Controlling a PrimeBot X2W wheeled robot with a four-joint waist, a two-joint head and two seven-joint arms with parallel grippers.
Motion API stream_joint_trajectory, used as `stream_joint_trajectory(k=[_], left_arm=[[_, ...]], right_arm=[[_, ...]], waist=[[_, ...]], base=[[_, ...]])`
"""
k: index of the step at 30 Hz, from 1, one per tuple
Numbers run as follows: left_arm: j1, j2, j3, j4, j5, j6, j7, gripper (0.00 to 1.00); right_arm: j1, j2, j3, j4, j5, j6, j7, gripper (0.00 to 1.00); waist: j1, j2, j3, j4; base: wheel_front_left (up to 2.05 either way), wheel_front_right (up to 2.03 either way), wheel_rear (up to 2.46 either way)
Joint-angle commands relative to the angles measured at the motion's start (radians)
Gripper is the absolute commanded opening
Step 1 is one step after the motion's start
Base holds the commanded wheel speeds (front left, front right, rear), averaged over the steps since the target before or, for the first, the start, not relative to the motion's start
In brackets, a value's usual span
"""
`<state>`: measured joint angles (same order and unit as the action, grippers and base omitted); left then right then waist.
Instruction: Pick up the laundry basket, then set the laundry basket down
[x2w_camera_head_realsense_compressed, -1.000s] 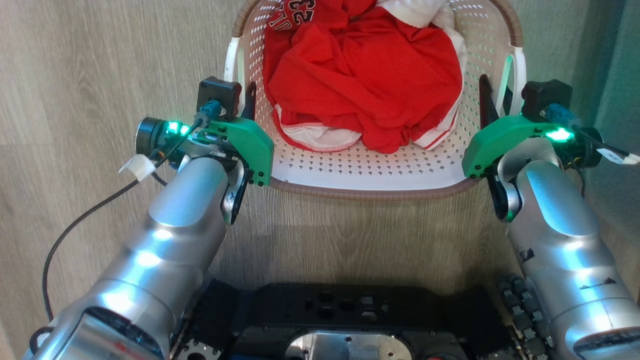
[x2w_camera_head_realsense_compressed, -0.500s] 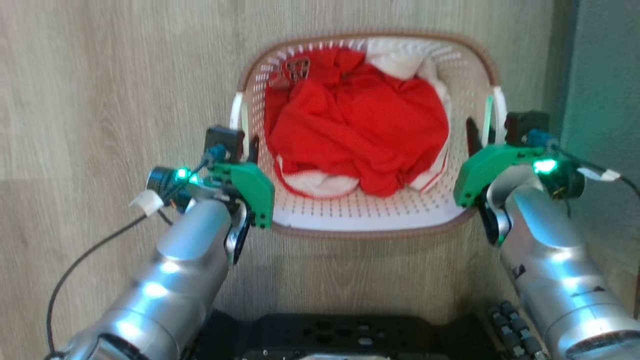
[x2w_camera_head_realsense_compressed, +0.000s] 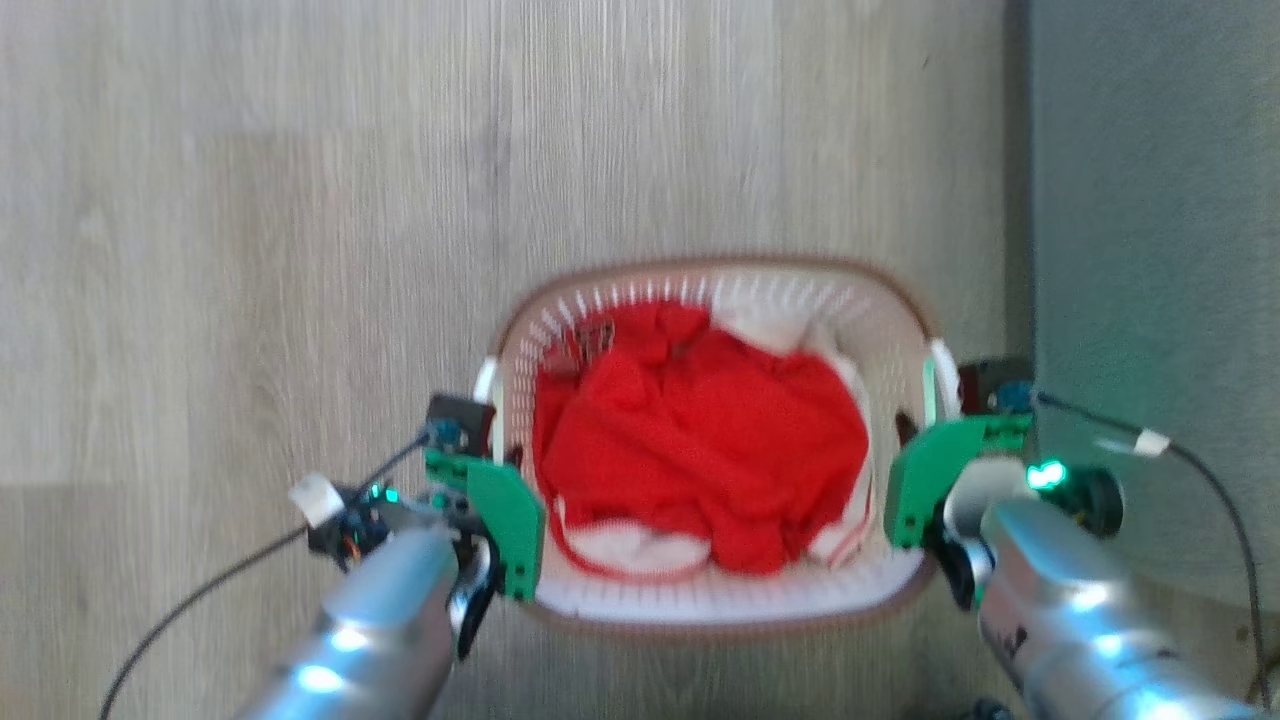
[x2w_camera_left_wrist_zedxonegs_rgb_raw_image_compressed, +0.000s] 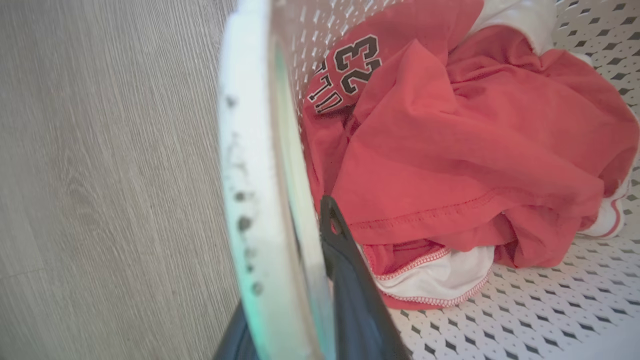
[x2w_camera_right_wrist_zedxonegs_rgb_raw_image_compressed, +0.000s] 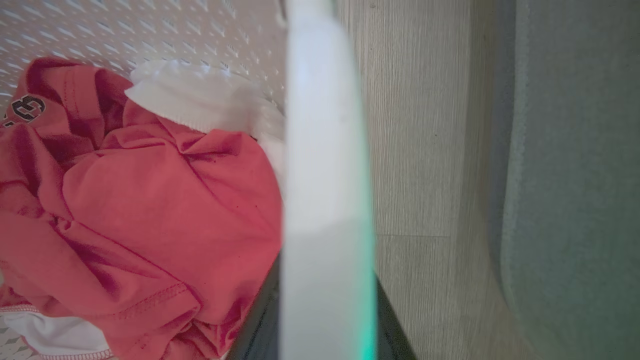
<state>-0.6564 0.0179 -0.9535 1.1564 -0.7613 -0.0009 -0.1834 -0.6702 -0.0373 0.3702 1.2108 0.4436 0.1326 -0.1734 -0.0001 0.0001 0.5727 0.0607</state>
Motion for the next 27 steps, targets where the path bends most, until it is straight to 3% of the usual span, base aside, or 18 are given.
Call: stream_joint_trajectory(k=[1,14,27], left_arm=[[0.037,0.032,-0.001,0.015,-0.005,-0.006,0.006,0.00],[0.181,0.032,-0.084,0.026,-0.073,-0.026,0.088,0.00],[0.239,0.032,-0.133,0.056,-0.106,-0.037,0.137,0.00]], right_arm=[[0.056,-0.013,0.036,0.012,0.012,-0.002,0.013,0.00],[0.179,-0.013,0.165,0.027,0.175,-0.002,0.121,0.00],[0.234,-0.013,0.286,0.018,0.296,-0.002,0.187,0.00]], waist=[[0.0001,-0.0001,-0.094,-0.012],[0.0001,-0.0001,-0.338,-0.029],[0.0001,-0.0001,-0.459,-0.024]], base=[[0.00,0.00,0.00],[0.00,0.00,0.00],[0.00,0.00,0.00]])
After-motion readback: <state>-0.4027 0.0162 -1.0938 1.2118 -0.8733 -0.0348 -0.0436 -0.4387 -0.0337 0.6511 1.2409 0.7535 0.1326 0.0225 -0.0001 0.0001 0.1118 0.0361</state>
